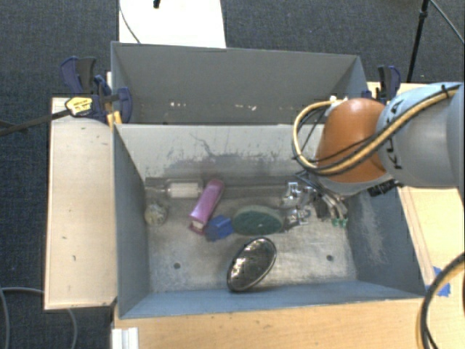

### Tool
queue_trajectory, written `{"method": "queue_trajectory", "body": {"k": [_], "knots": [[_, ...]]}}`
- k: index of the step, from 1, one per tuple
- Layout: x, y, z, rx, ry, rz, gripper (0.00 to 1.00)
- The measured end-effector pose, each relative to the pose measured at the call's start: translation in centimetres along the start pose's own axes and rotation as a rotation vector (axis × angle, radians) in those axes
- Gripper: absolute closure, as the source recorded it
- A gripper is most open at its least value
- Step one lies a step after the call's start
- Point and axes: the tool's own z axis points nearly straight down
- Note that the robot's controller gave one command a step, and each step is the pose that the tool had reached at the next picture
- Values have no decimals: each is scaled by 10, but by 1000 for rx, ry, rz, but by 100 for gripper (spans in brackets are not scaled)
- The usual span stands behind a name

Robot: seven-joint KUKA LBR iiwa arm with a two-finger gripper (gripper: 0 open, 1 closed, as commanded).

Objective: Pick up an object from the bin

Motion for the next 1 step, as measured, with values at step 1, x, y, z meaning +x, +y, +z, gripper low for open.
{"method": "queue_trajectory", "body": {"k": [1], "knots": [[-3,0,-105,1,-1,1,100]]}}
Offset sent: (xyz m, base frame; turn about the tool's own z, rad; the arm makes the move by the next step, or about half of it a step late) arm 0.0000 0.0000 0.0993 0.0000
